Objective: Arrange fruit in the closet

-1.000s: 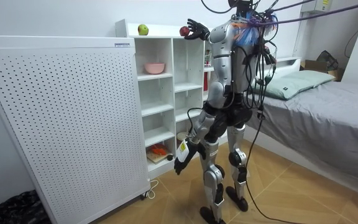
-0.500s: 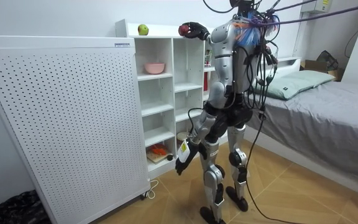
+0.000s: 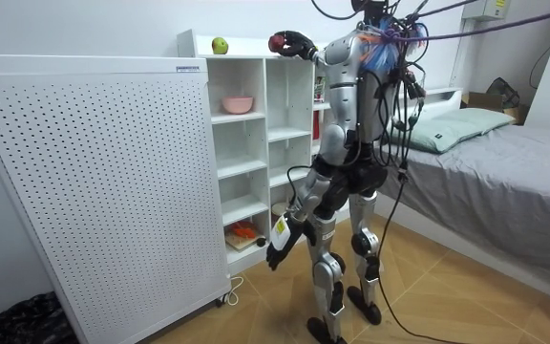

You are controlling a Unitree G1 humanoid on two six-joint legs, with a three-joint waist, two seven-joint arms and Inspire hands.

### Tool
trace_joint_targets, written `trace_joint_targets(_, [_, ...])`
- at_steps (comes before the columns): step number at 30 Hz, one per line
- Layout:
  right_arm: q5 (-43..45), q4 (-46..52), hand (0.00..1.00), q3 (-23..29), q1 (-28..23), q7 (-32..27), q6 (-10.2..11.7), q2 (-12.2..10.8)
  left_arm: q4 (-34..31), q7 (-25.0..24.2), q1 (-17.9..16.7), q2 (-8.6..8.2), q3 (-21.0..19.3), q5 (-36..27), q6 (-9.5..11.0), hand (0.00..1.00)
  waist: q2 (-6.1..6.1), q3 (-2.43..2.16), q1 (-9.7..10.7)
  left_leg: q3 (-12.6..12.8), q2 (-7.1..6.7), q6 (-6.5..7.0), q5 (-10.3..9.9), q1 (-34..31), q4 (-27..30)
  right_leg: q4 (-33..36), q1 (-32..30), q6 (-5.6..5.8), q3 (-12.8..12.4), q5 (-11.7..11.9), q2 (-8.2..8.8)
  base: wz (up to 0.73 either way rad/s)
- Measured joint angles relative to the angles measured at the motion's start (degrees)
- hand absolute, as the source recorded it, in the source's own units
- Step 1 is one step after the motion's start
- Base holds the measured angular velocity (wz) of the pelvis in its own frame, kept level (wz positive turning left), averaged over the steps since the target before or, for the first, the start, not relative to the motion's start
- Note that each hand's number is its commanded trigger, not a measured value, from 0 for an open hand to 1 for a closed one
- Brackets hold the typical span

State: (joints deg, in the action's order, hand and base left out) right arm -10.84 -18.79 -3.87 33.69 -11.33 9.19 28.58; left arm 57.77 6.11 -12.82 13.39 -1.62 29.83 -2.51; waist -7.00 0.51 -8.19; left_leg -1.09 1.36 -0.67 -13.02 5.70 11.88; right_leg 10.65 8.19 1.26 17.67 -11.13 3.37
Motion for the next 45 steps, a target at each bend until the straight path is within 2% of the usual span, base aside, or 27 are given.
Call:
trace_joint_targets(3, [2.4,3.7,1.0,0.0,-0.2,-0.1,-1.2,-0.1,0.0,0.0,-0.3,-0.01,0.0,0.0,0.0,0.0,0.31,-0.26,0.0,0.2,0.0,0.0,0.0,-0.2,-0.2,0.0,-0.3,0.0,-0.1,0.0,0.0,-0.04])
trace_joint_targets(6, [2.9,7.7,1.0,-0.1,-0.2,-0.3,-1.2,-0.1,0.0,0.0,-0.4,-0.02,-0.3,0.0,0.0,0.0,1.1,-0.71,0.0,0.3,-0.01,0.01,0.0,0.2,-0.1,0.0,-0.1,0.0,-0.2,0.0,-0.01,-0.02])
trace_joint_targets(10, [5.3,12.2,1.0,-0.7,-1.3,-0.6,-1.3,-0.4,-0.3,0.0,-0.2,0.01,-0.4,0.3,0.0,0.0,1.81,-0.35,0.1,0.9,0.09,0.0,0.0,1.5,-0.4,-0.1,0.8,0.0,-0.5,0.0,-0.06,-0.05])
trace_joint_targets(17, [6.9,22.9,1.0,-3.8,-7.1,-0.4,-1.0,-2.2,-0.2,1.2,1.1,0.06,0.9,0.5,0.4,0.0,1.75,-0.4,0.4,1.0,0.11,0.0,0.0,1.6,-0.7,0.0,0.9,-0.01,-1.1,0.0,-0.14,-0.02])
trace_joint_targets(19, [7.9,24.1,1.0,-4.5,-8.7,0.2,-0.5,-4.4,0.6,1.8,1.4,0.05,2.1,0.5,0.8,0.0,1.83,-0.33,0.2,1.6,0.16,0.01,0.0,1.8,-0.7,0.0,0.9,-0.06,-2.3,0.0,-0.32,-0.11])
trace_joint_targets(22, [8.1,25.2,1.0,-5.7,-10.2,0.5,-0.3,-6.5,2.1,2.3,1.9,0.08,3.9,0.4,1.2,0.0,1.91,-0.36,0.3,2.1,0.27,0.01,0.0,1.2,-0.6,0.2,0.0,-0.17,-2.7,0.2,-0.35,-0.09])
trace_joint_targets(27, [8.2,28.8,1.0,-9.0,-13.8,4.0,-0.2,-6.7,3.9,2.3,2.3,-0.41,4.2,0.3,1.2,0.0,2.51,-0.62,0.1,2.8,0.47,-0.01,0.0,0.5,-0.2,0.1,-1.0,-0.34,-3.4,0.7,-0.56,-0.09])
trace_joint_targets(31, [8.7,28.6,1.0,-10.1,-17.6,5.9,-0.3,-7.8,4.1,2.3,2.8,-1.07,4.9,0.1,1.1,0.0,3.17,-0.53,0.2,2.7,0.49,0.01,0.0,-0.1,-0.1,0.0,-1.3,-0.36,-3.3,0.8,-0.57,0.0])
trace_joint_targets(33, [9.1,28.1,1.0,-10.8,-18.6,6.3,-0.3,-8.1,4.1,2.3,3.4,-1.4,5.7,0.1,1.2,0.0,3.83,-0.23,0.2,2.7,0.52,0.01,0.0,-0.3,-0.1,0.1,-1.4,-0.41,-3.2,0.9,-0.53,0.0])
trace_joint_targets(35, [9.1,27.1,1.0,-10.8,-19.6,6.4,-0.3,-9.2,4.1,2.3,3.9,-1.4,6.4,0.1,1.2,0.0,4.35,-0.41,0.4,2.6,0.55,-0.01,0.0,-1.3,0.2,0.2,-2.2,-0.47,-3.1,0.9,-0.51,0.0])
trace_joint_targets(37, [10.0,21.7,1.0,-10.8,-20.2,6.4,0.7,-9.9,4.8,2.4,4.8,-1.41,7.0,-0.3,1.2,0.0,4.89,-0.2,0.8,2.6,0.59,0.01,0.1,-2.0,0.9,1.3,-3.2,-0.5,-3.4,0.9,-0.42,0.0])
trace_joint_targets(41, [13.0,13.1,1.0,-10.8,-21.0,6.3,-0.3,-10.4,6.7,3.1,6.4,-1.51,7.6,-1.1,1.3,0.0,4.45,-0.33,0.5,2.8,0.56,0.13,0.4,-5.4,2.1,4.3,-7.5,-0.51,-3.3,0.9,0.12,-0.06])
trace_joint_targets(45, [13.2,5.6,1.0,-10.8,-21.2,6.1,-0.5,-10.4,9.1,5.1,7.5,-1.82,7.6,-2.0,1.5,0.0,4.32,0.06,0.5,2.8,0.24,0.35,0.5,-9.6,4.5,7.0,-12.0,-0.61,-3.4,0.8,0.83,-0.01])
